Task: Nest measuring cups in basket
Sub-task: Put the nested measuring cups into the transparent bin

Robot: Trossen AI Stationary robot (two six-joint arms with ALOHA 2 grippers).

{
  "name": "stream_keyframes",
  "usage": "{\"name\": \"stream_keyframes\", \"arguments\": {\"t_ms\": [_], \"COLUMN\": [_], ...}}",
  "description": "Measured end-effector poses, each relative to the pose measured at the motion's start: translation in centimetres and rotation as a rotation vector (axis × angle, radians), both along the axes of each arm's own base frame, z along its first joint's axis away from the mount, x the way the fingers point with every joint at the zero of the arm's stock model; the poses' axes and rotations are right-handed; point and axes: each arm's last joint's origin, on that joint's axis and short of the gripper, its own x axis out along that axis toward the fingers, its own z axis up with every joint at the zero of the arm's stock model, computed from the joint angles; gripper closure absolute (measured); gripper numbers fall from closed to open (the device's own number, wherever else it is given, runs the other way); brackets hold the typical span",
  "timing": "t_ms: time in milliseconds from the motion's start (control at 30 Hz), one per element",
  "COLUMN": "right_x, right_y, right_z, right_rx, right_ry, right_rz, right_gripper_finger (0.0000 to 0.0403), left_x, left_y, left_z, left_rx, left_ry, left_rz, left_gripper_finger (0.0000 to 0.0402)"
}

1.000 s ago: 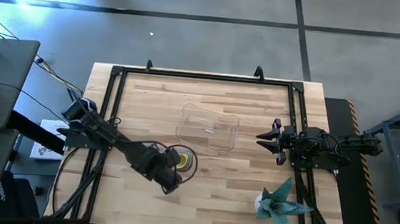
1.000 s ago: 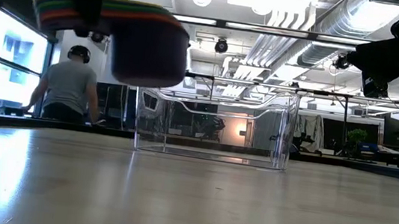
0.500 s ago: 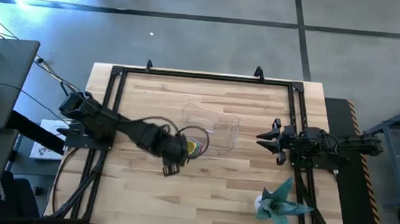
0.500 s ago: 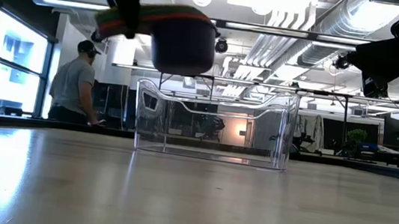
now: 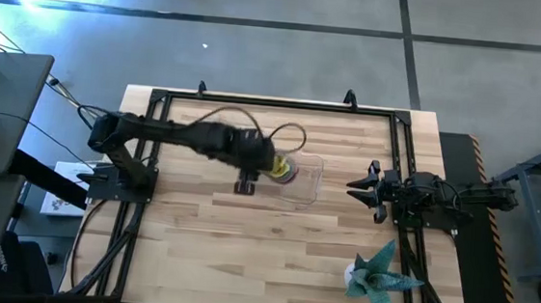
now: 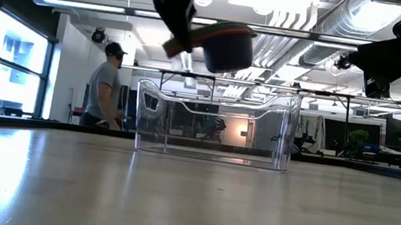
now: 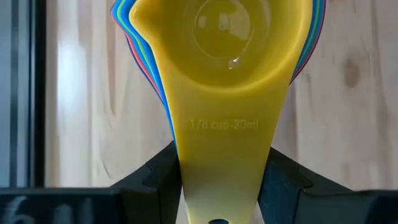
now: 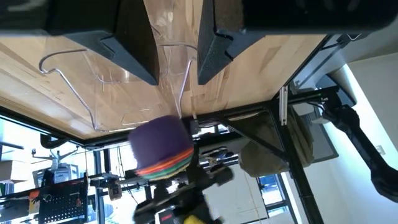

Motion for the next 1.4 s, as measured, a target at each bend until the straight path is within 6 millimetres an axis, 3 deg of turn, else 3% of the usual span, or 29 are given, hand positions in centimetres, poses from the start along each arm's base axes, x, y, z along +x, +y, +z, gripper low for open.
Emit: {"name": "stream_keyframes", "arguments": {"t_ms": [200,400,733,1133,1267,1400], "right_x": [0.0,0.0,0.1,0.1,0.1,0.1], "right_y": [0.0,0.0,0.0,0.0,0.0,0.0], "right_z": [0.0,0.0,-0.1,-0.1,-0.1,-0.1], "right_rx": [0.0,0.0,-0.002,-0.002,-0.002,-0.002], "right_ry": [0.0,0.004,0.017,0.018,0.018,0.018], "right_rz": [0.0,0.0,0.0,0.0,0.0,-0.001], "right_gripper_finger": [0.0302,0.0302,0.0302,0.0302,0.0302,0.0302], "left_x": [1.4,2.4,4.5,4.6,4.4,4.5], "left_y": [3.0,4.2,4.5,5.1,5.1,5.1], "left_z": [-0.2,-2.2,-6.2,-8.2,-8.6,-8.6], "left_rx": [0.038,0.013,-0.029,-0.11,-0.134,-0.137], "left_ry": [-0.07,-0.012,0.057,0.1,0.111,0.101], "left_rz": [-0.111,-0.131,-0.149,-0.132,-0.093,-0.081], "left_gripper_finger": [0.0248,0.0251,0.026,0.0253,0.0238,0.0199]}}
